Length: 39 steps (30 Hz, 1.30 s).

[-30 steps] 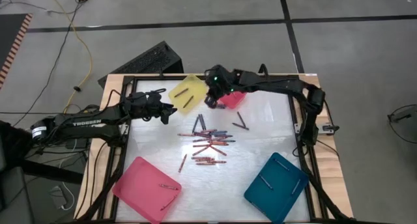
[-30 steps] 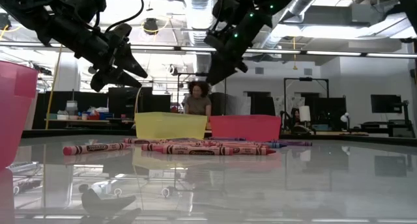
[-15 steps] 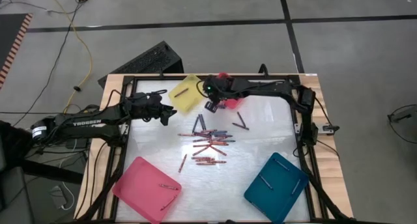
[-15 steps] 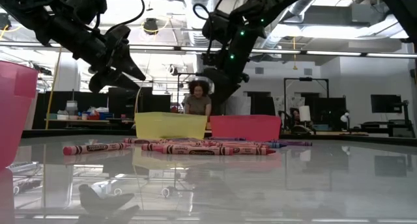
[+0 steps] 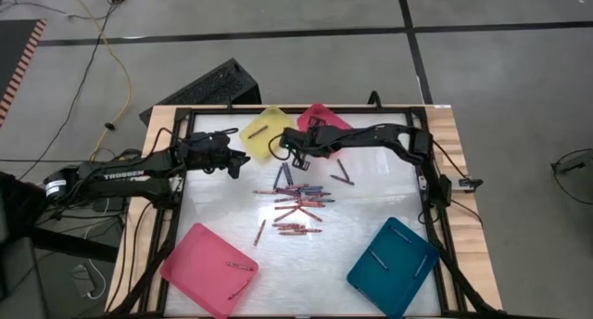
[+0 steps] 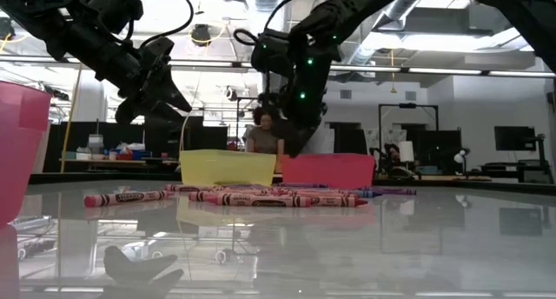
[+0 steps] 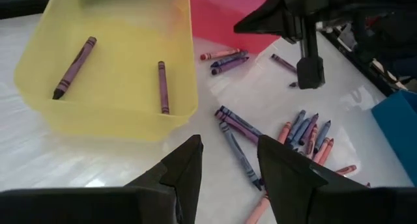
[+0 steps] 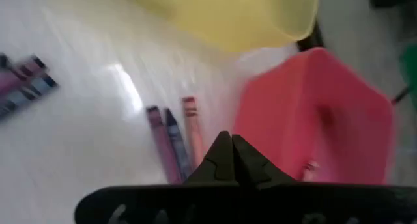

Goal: Sort crayons
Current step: Put the purple crayon into the yellow bin

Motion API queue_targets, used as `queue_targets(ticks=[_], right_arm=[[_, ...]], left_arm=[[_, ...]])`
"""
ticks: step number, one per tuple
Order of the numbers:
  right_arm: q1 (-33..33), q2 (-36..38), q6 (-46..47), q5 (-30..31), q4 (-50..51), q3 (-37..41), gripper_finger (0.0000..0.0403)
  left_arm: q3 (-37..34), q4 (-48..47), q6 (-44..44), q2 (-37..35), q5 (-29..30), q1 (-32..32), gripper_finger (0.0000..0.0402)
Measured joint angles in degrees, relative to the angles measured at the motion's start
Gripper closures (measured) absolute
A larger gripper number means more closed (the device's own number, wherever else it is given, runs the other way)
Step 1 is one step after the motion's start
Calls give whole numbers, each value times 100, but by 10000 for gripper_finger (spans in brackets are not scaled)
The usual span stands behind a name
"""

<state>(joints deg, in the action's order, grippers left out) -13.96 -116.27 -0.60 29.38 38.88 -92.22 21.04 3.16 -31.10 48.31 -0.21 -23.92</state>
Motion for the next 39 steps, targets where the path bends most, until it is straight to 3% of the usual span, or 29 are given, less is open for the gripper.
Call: queue_targets(ticks=[9, 19, 39], right_arm=[[-87, -193, -111, -81, -27, -93, 403], [-120, -689, -190, -80, 481, -513, 403], [-32, -1034, -398, -238, 972, -571, 403]], left_arm=[[0, -112, -3, 2, 60, 2, 286], [0, -136, -11, 2, 91, 2, 287], [0, -293, -14, 2, 198, 6, 288]])
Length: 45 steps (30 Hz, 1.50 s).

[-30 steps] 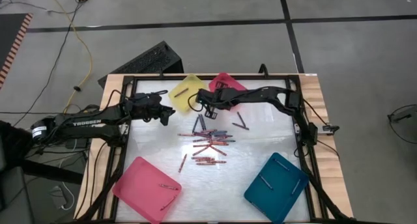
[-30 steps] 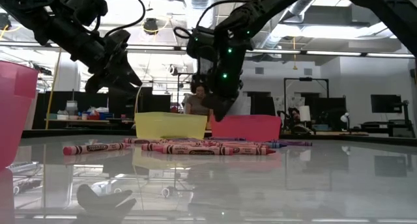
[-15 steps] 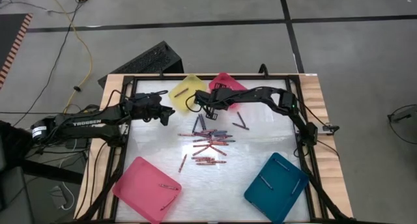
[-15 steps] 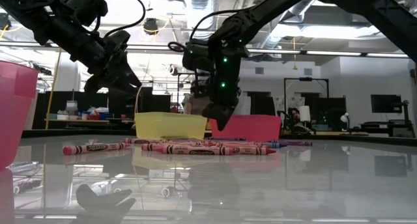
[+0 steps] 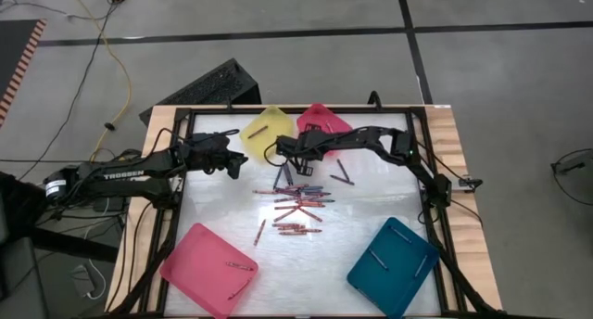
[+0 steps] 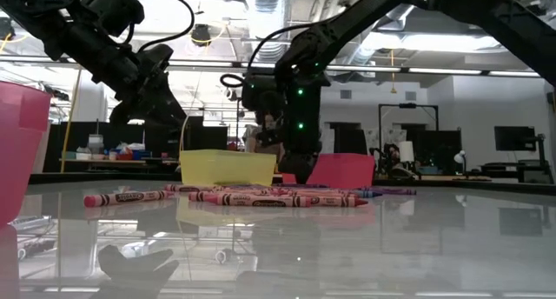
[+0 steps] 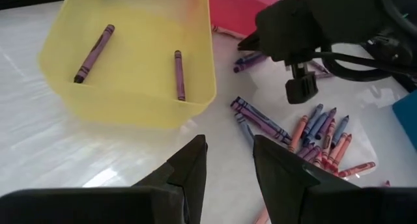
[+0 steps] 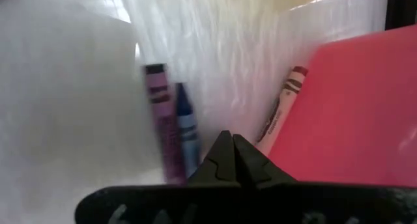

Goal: Sort crayons
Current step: Put the purple crayon into the yellow bin

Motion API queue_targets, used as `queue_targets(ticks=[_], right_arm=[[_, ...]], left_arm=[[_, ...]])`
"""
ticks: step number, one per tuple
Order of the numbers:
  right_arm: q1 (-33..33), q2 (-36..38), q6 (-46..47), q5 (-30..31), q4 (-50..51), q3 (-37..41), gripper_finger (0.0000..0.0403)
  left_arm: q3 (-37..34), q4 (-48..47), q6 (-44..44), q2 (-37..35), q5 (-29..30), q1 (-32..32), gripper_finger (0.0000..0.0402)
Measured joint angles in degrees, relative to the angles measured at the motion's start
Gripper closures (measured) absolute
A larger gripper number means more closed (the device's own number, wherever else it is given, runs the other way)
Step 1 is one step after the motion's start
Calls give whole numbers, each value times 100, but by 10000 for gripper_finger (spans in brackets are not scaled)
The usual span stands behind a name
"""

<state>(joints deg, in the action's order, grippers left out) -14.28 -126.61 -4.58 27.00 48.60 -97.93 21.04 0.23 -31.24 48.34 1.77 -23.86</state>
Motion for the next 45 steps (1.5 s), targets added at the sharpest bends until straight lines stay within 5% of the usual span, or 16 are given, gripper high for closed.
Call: queue_targets(ticks=[9, 16, 28, 45], right_arm=[[579, 148, 0, -621, 451, -366, 403], [474, 236, -11, 314, 424, -898, 403], [-249, 160, 431, 454, 449, -559, 403], [-285, -115, 470, 423, 130, -303, 403]], left_arm=[[0, 8, -35, 0, -42, 18, 288], [0, 51, -37, -2, -34, 18, 288], [0, 31, -99, 0, -24, 18, 288], [0, 23, -138, 0, 128, 18, 288]])
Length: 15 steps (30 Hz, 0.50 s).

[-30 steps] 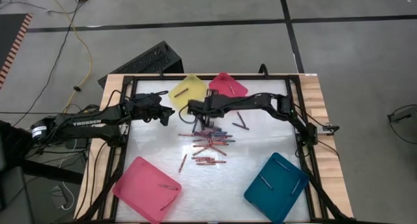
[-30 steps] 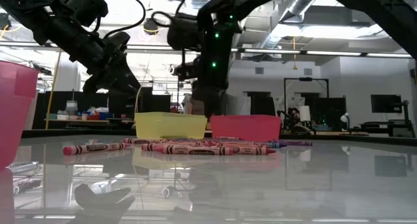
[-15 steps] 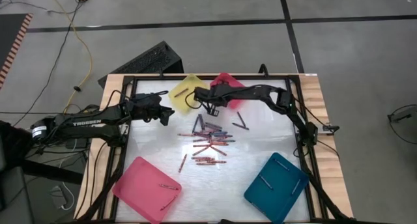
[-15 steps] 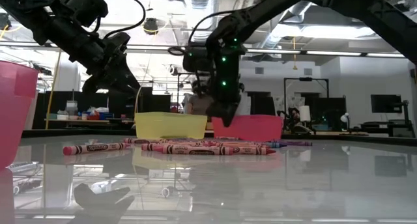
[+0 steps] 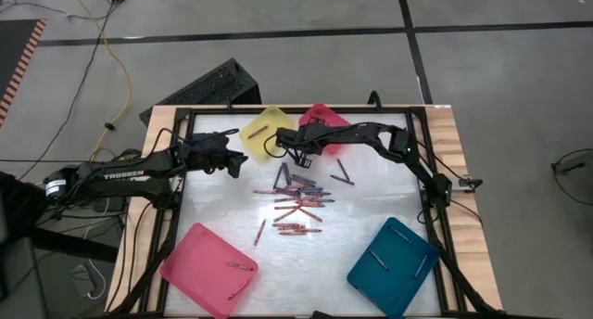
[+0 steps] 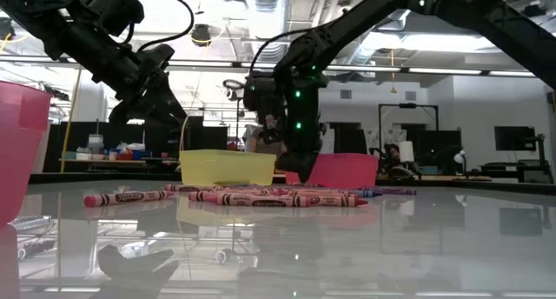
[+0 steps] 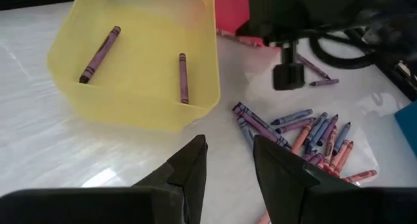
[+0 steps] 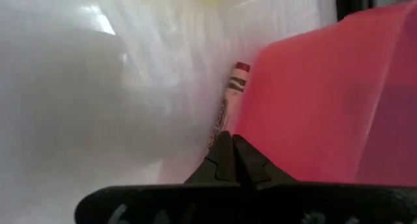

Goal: Sort crayons
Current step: Put the purple crayon into the yellow bin

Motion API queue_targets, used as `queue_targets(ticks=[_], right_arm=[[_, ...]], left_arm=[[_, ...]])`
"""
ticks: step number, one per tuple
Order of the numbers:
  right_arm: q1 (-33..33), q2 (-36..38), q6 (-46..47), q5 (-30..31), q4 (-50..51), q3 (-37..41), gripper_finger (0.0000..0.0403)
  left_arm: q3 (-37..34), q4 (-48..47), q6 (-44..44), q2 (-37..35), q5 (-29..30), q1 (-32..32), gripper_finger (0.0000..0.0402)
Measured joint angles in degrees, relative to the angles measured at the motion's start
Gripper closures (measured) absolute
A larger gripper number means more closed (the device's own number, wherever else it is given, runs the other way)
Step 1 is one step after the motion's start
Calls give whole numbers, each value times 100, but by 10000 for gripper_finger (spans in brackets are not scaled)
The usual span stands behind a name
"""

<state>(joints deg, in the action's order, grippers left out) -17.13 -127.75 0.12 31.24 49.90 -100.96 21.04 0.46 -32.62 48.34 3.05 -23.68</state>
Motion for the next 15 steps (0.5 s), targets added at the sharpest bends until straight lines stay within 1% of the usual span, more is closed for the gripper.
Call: queue_targets(ticks=[3, 9, 12, 15], right_arm=[[78, -97, 3, 42, 47, -12, 403], [336, -85, -56, -109, 192, -22, 403], [577, -71, -61, -232, 383, -209, 403], [791, -66, -58, -425, 690, -567, 403]], left_arm=[[0, -8, -13, 0, -11, 2, 288], [0, -1, -46, -2, -13, 11, 288], [0, 9, -46, 0, 26, 11, 288], [0, 13, -46, -1, 33, 11, 288]])
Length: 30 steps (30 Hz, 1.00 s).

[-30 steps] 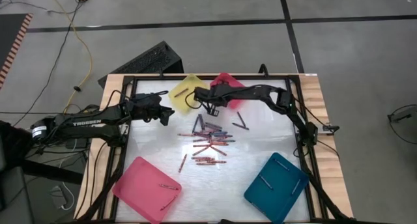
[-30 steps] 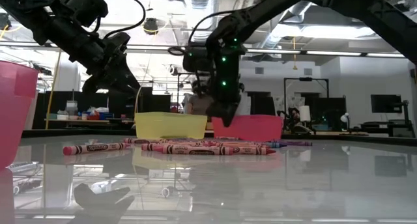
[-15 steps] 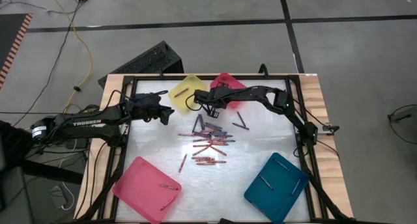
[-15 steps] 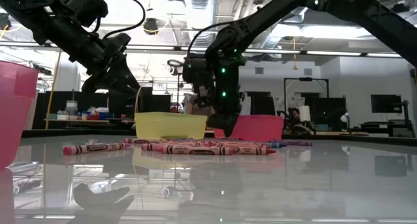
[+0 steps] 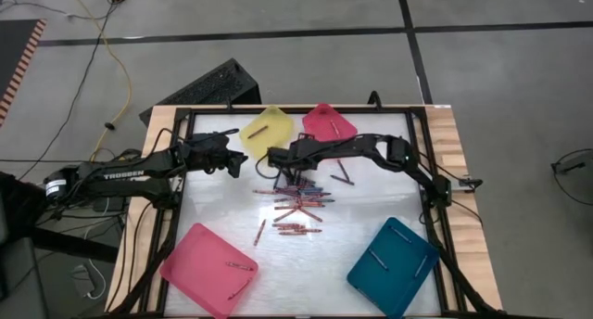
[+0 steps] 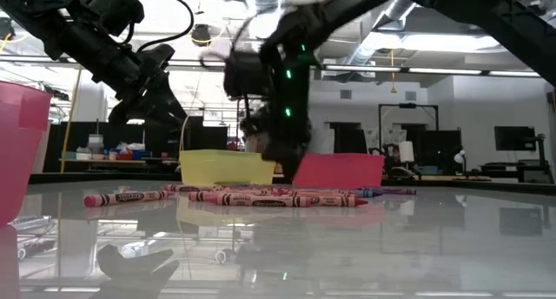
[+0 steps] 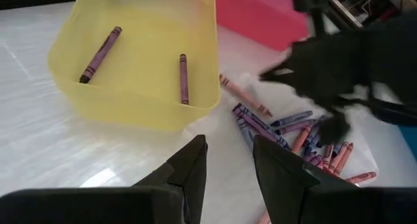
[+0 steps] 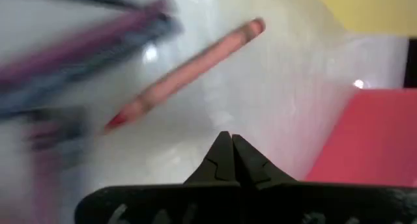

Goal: Sort crayons
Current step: Put the purple crayon into the yellow bin

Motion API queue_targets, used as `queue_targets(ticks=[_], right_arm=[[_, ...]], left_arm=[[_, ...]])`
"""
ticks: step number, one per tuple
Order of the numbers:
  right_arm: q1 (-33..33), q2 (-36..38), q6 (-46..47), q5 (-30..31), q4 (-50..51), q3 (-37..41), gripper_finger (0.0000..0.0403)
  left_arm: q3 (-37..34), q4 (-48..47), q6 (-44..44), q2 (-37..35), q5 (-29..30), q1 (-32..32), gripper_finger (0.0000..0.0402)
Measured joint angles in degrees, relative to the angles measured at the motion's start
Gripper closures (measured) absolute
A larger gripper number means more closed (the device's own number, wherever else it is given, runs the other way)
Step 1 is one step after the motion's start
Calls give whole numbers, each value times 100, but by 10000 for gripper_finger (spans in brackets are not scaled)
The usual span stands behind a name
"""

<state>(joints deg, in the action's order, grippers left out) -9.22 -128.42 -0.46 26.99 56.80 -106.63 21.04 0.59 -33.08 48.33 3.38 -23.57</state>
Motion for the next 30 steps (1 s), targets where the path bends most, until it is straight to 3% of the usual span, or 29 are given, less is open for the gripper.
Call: queue_targets(ticks=[5, 9, 15, 18, 24, 30], right_arm=[[156, 4, 373, -354, 532, -779, 403], [226, 87, 859, -954, 1370, -1316, 403], [524, 1132, 1251, -1253, 1412, -827, 403], [654, 2127, 1596, -1202, 1241, -14, 403], [932, 4354, 2851, -875, -351, 2700, 403], [1118, 5350, 4011, -858, -1865, 4767, 402]], left_arm=[[0, 3, -54, -1, -193, 0, 288], [0, 2, -69, -1, -694, 0, 288], [0, 18, -87, 0, -1103, 2, 288], [0, 33, -73, 0, -1158, 2, 288], [0, 38, 114, 1, -1163, 2, 288], [0, 38, 133, -2, -1161, 2, 288]])
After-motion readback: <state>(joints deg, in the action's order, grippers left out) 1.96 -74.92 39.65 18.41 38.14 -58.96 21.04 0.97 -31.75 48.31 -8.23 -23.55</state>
